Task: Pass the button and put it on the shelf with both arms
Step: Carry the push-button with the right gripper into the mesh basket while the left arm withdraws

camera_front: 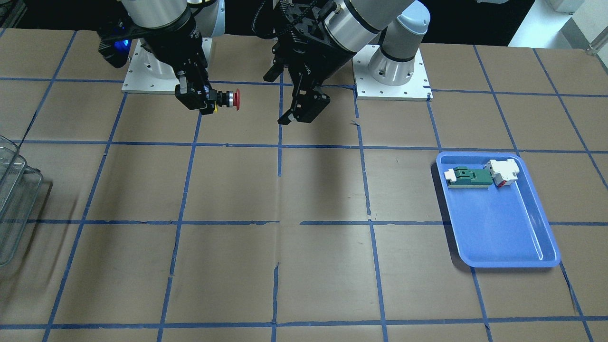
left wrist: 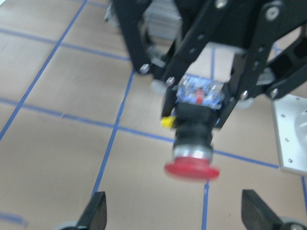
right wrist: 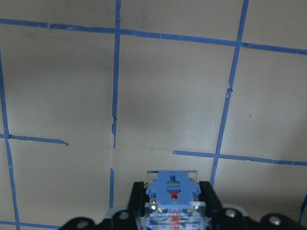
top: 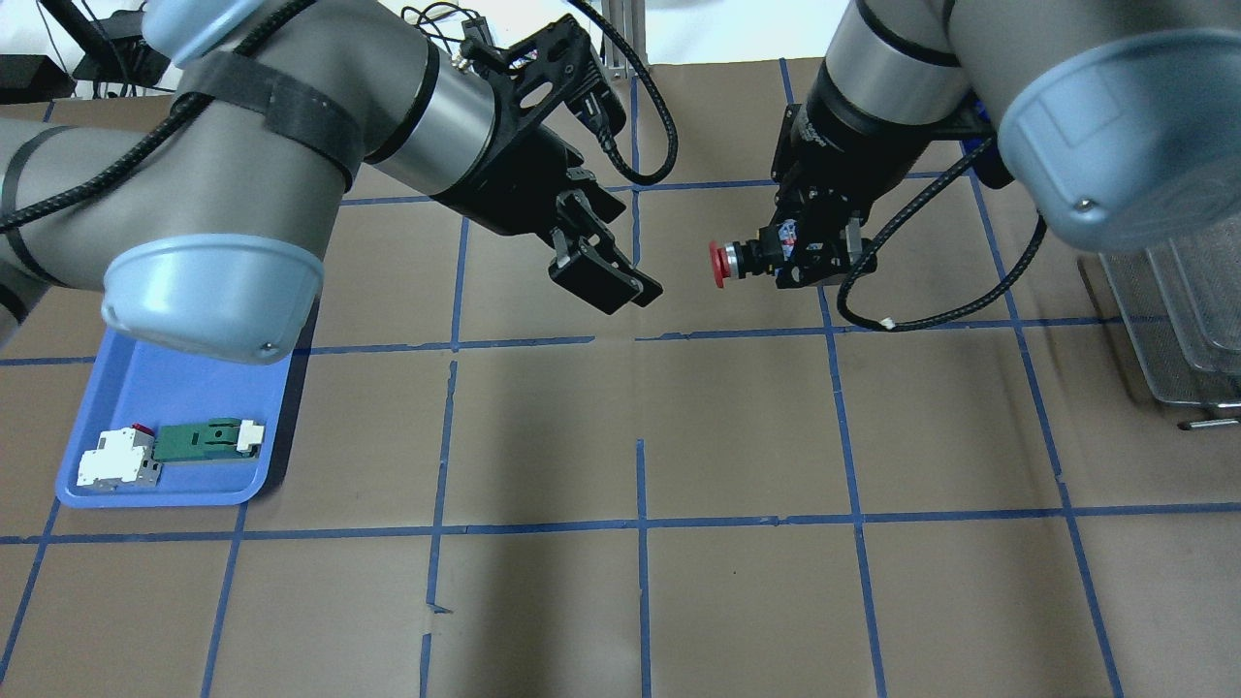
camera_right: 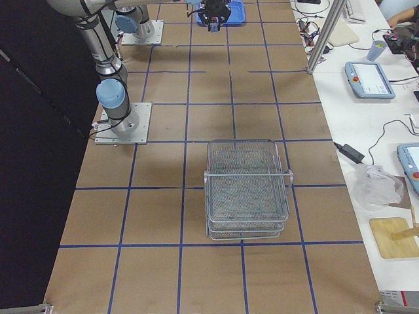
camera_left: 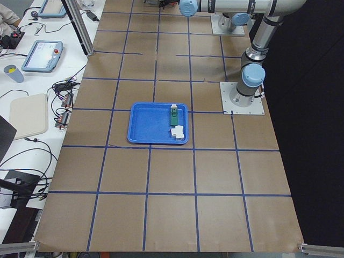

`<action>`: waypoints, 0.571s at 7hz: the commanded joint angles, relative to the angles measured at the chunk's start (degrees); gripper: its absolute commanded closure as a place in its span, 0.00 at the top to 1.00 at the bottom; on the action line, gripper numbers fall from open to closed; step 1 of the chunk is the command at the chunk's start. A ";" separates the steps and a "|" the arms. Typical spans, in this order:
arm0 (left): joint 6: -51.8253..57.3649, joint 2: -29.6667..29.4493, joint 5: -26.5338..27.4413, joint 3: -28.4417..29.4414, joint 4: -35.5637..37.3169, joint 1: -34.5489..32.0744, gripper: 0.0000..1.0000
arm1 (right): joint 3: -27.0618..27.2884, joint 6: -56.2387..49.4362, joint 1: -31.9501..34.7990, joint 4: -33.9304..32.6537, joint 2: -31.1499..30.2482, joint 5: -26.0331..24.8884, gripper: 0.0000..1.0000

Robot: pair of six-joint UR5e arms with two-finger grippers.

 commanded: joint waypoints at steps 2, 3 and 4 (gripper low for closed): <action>-12.91 1.29 12.67 0.82 -2.34 0.23 1.00 | -0.02 -22.53 -14.30 1.15 -0.02 -0.88 0.00; -17.59 0.94 22.45 0.64 -2.08 0.58 1.00 | -0.02 -31.92 -18.87 1.33 0.24 -1.93 0.00; -19.89 1.46 24.29 -0.32 -2.69 0.67 1.00 | -0.10 -43.68 -23.70 1.42 0.33 -4.20 0.00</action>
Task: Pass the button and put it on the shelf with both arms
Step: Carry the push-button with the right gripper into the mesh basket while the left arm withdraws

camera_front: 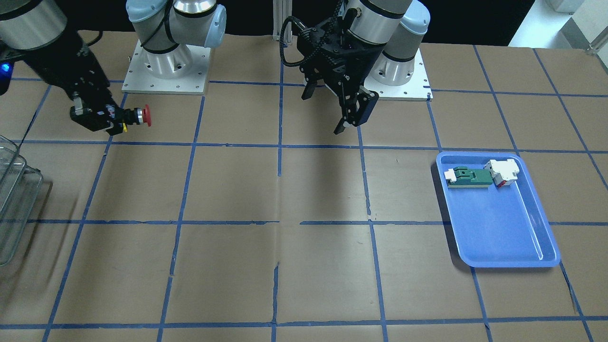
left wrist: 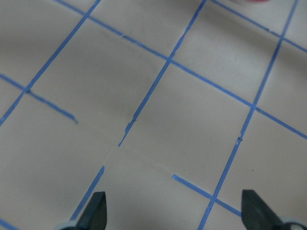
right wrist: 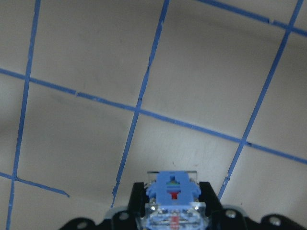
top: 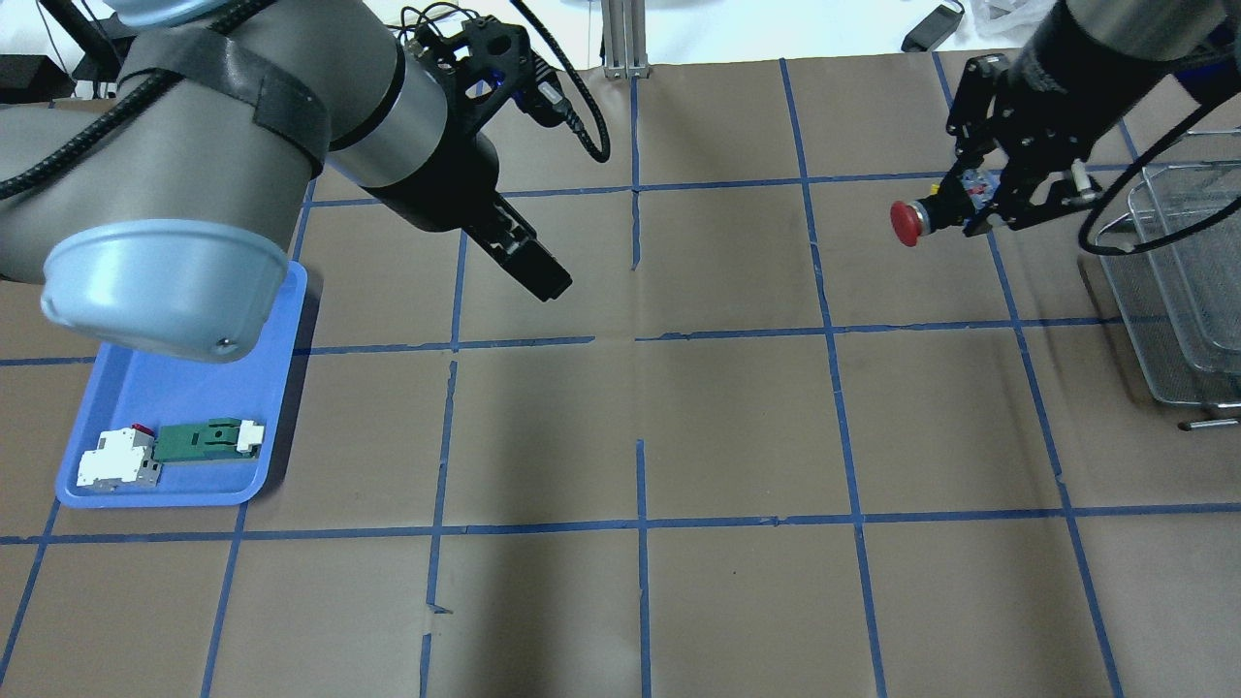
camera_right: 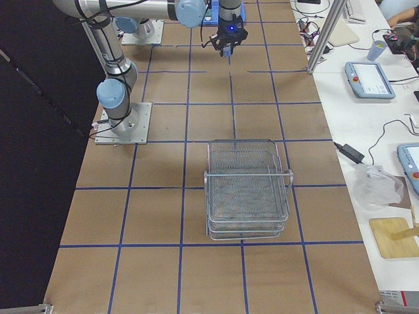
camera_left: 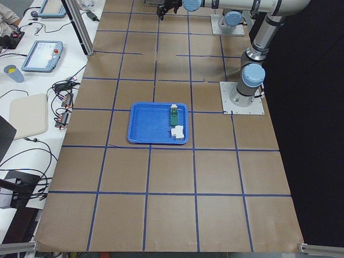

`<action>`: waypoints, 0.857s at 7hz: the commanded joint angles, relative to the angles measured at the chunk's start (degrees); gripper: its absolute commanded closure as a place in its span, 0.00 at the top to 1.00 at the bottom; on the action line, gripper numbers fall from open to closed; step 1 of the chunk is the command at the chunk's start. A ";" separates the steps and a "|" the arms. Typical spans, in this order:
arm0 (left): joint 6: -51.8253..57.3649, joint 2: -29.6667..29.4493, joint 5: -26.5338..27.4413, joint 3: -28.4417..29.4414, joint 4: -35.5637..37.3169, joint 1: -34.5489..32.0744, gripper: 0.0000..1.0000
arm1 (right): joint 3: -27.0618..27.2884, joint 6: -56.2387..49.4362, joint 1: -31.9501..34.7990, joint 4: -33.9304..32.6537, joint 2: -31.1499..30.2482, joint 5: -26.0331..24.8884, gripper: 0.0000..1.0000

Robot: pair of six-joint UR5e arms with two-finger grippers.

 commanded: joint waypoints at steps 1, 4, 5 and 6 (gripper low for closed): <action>-4.20 0.23 4.95 -1.10 -0.52 0.35 1.00 | -0.16 -24.55 -9.77 -0.04 0.32 -4.32 0.00; -3.76 1.01 5.04 -1.27 -0.77 5.35 1.00 | -0.34 -52.54 -18.49 -0.83 3.73 -8.64 0.00; -3.76 1.80 5.12 -1.19 -2.09 6.32 1.00 | -0.34 -60.01 -21.73 -1.79 5.32 -8.56 0.00; -4.11 2.60 5.21 -1.19 -3.23 7.55 1.00 | -0.42 -66.52 -24.38 -5.37 7.85 -8.82 0.00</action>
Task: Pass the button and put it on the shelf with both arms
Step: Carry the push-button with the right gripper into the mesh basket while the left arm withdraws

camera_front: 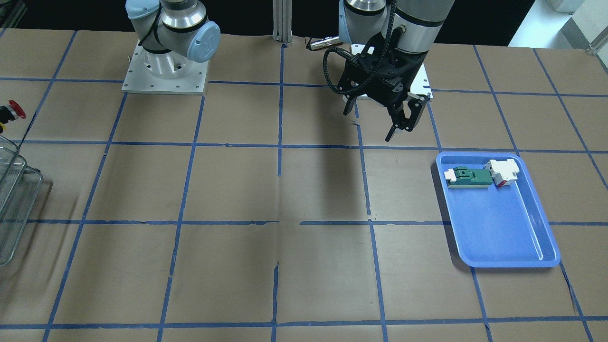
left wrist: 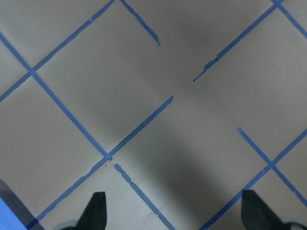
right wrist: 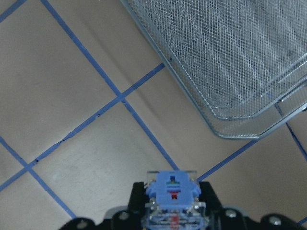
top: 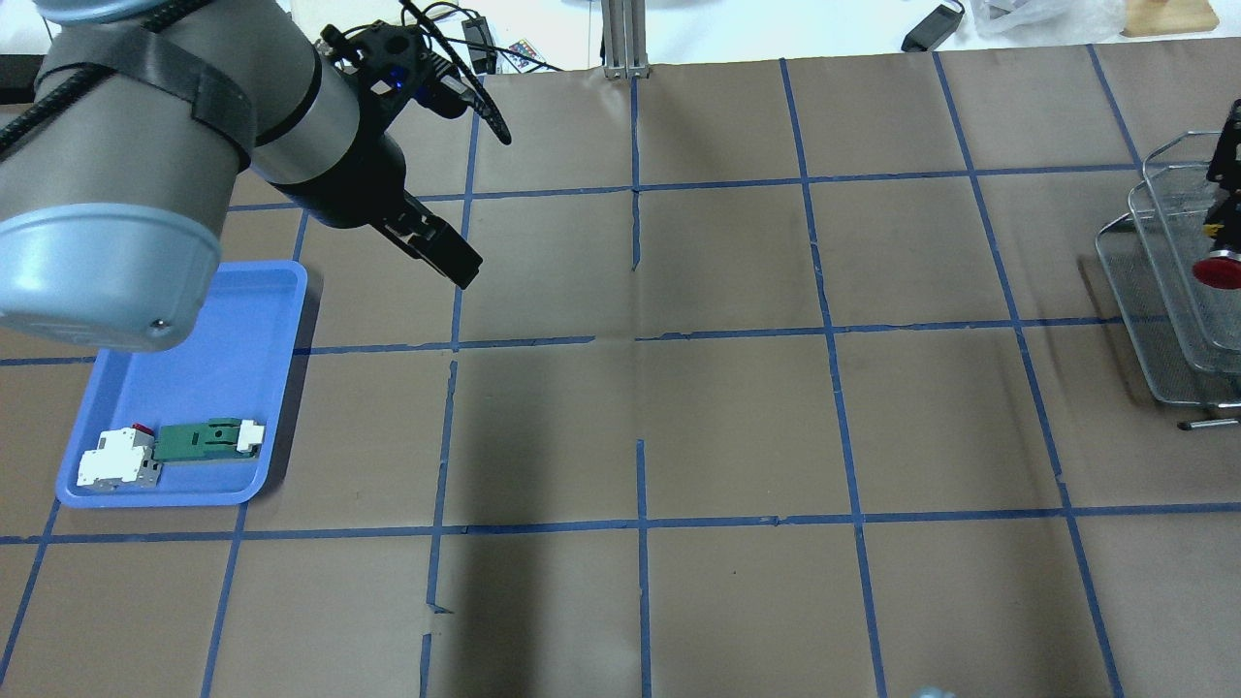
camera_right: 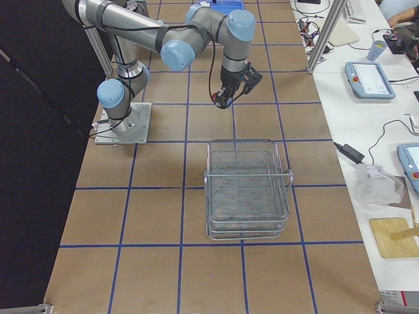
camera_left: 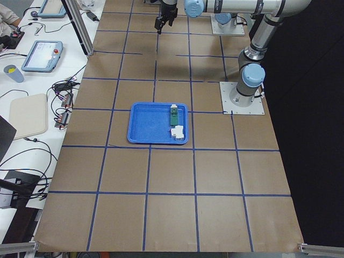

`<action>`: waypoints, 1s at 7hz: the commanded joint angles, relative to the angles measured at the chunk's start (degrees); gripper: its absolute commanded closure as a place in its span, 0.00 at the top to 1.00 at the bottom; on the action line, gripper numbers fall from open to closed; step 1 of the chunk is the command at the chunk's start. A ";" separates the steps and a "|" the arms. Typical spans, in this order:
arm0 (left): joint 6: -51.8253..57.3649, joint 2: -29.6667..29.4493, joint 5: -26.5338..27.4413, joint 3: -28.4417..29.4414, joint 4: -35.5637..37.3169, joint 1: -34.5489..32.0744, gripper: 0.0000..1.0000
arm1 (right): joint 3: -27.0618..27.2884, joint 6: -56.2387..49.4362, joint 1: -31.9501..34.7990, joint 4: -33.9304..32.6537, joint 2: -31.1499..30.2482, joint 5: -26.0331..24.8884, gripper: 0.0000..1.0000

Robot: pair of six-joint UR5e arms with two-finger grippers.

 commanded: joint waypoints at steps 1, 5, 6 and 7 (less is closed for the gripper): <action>-1.49 1.72 5.34 1.42 -3.91 3.94 1.00 | -1.30 -13.64 -5.68 -4.19 5.04 -0.26 0.00; -27.80 1.74 8.56 6.07 -19.79 5.63 1.00 | -11.95 -23.08 -5.96 -3.41 18.07 -0.35 0.00; -30.30 1.12 8.38 8.18 -23.59 5.81 1.00 | -11.77 -26.58 -5.96 -4.45 18.51 -0.96 0.11; -30.42 1.37 8.38 7.94 -24.06 5.72 1.00 | -11.86 -27.22 -5.96 -4.29 19.38 -2.18 0.50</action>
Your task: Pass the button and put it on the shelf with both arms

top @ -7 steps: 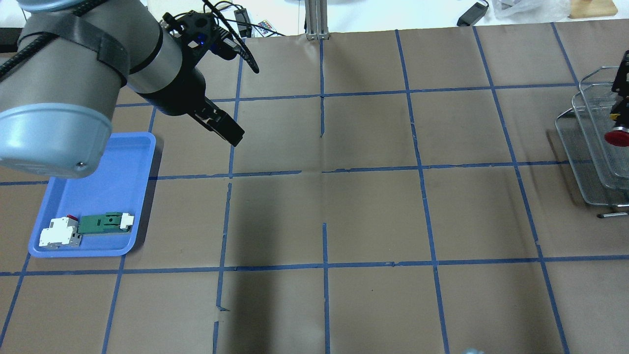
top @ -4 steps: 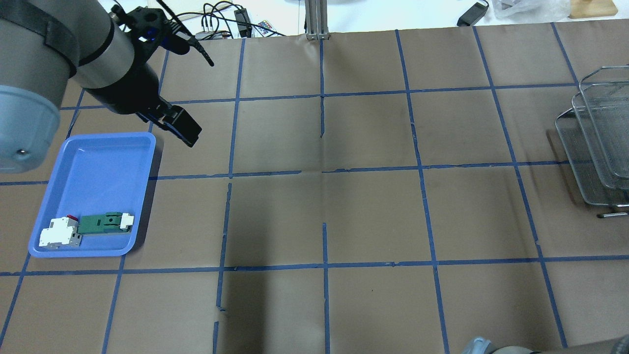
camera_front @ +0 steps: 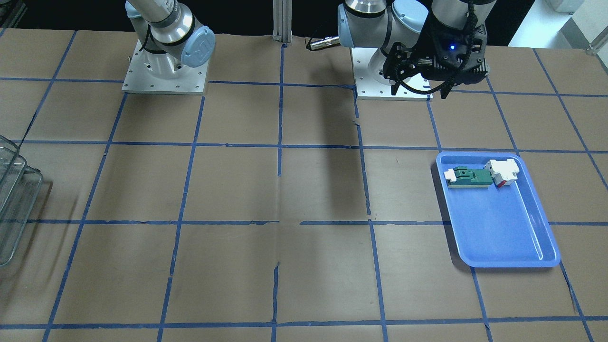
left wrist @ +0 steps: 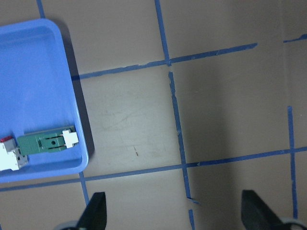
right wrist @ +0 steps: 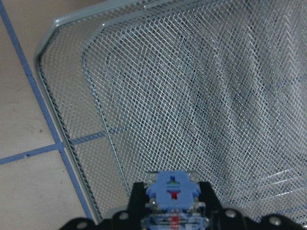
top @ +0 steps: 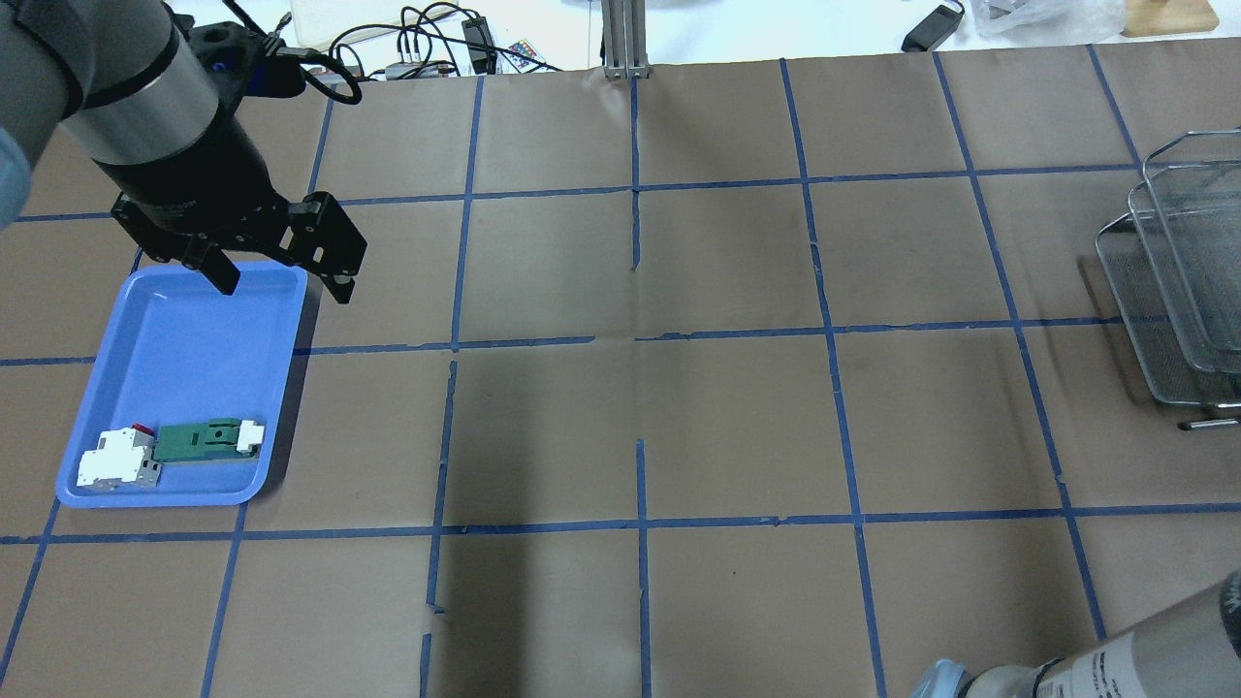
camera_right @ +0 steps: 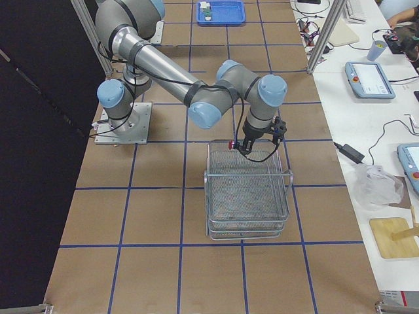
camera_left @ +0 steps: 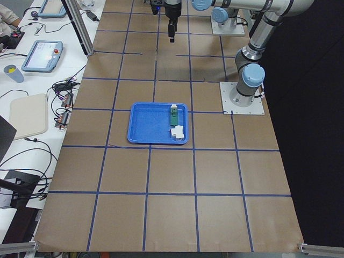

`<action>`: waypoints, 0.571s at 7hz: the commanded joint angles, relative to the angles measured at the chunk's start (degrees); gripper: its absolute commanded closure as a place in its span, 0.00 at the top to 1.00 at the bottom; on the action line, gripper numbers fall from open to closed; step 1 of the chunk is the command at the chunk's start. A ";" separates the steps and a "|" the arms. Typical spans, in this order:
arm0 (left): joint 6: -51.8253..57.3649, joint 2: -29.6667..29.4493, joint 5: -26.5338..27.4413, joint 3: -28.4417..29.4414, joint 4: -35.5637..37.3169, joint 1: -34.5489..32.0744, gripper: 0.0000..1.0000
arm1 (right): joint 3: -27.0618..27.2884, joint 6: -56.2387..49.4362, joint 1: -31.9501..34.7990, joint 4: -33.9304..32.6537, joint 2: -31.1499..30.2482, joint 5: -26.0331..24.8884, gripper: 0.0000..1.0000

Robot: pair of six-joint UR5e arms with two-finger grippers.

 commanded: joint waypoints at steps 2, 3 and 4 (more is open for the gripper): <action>-0.85 0.67 -0.37 -0.52 -1.88 -0.16 1.00 | -0.31 -2.13 -0.01 -0.05 0.96 -0.94 1.00; -1.37 0.49 -0.28 -0.53 -1.44 -0.16 1.00 | -0.31 -1.95 -0.01 0.21 0.69 -1.21 1.00; -1.54 -0.12 -0.28 -0.79 1.61 -0.25 1.00 | -0.23 -2.04 0.78 1.08 -1.74 -1.21 1.00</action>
